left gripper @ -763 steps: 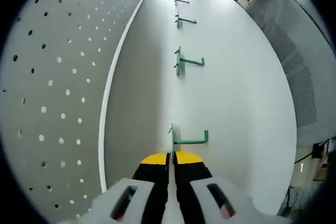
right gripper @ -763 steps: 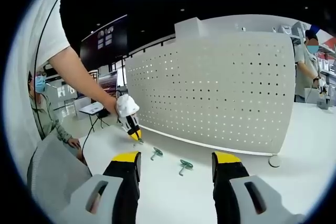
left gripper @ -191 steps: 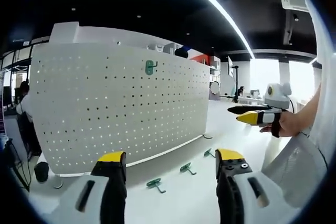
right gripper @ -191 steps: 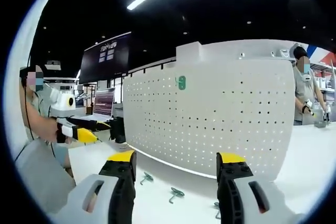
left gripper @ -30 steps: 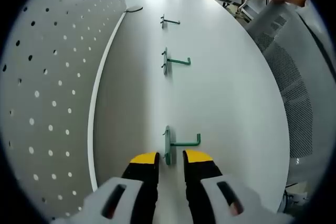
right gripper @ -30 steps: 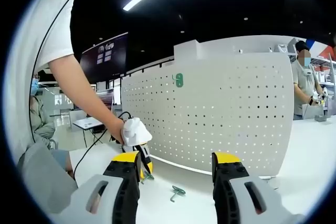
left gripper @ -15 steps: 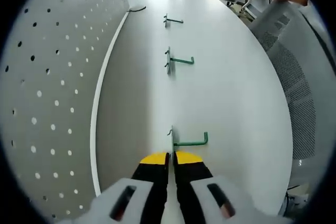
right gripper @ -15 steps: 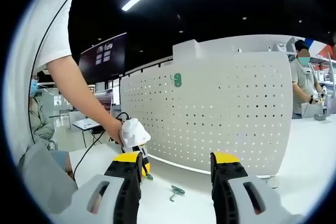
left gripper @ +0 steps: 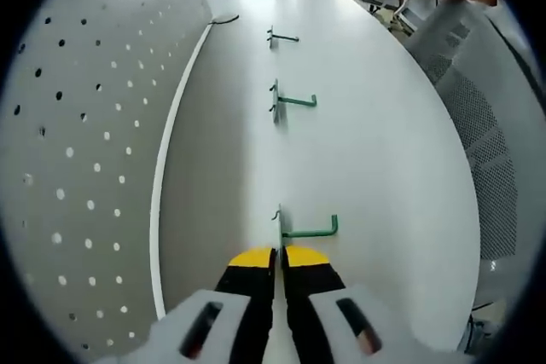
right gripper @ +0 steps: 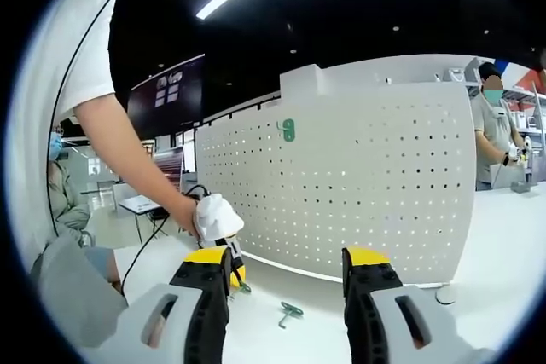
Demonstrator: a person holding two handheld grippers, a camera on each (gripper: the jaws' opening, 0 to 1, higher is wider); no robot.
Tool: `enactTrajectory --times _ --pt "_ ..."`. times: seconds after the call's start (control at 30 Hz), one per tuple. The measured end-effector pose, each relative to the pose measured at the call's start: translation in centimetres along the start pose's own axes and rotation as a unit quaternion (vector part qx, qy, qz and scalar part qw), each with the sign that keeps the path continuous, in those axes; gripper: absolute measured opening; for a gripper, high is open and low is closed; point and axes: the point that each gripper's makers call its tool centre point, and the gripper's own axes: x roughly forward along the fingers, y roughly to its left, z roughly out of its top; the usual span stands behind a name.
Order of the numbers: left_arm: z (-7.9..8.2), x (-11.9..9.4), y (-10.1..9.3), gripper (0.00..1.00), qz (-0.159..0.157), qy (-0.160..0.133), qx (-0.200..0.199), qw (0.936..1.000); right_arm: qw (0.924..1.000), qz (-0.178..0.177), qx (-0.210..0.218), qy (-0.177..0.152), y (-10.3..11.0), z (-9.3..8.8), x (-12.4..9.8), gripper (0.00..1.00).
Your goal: Insert the hook assembly into the mounting plate slot until the hook locks in place.
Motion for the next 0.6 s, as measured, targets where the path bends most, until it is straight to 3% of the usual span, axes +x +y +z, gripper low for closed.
enactTrajectory --times 0.4,0.6 --pt "1.3 -1.5 0.9 0.03 0.028 -0.061 -0.041 0.9969 1.0 0.002 0.008 -0.003 0.0 0.1 0.0 0.51" --pt "2.2 -2.1 0.6 0.03 0.041 -0.092 -0.041 0.994 0.9999 -0.001 0.015 -0.005 -0.2 0.1 -0.1 0.5"
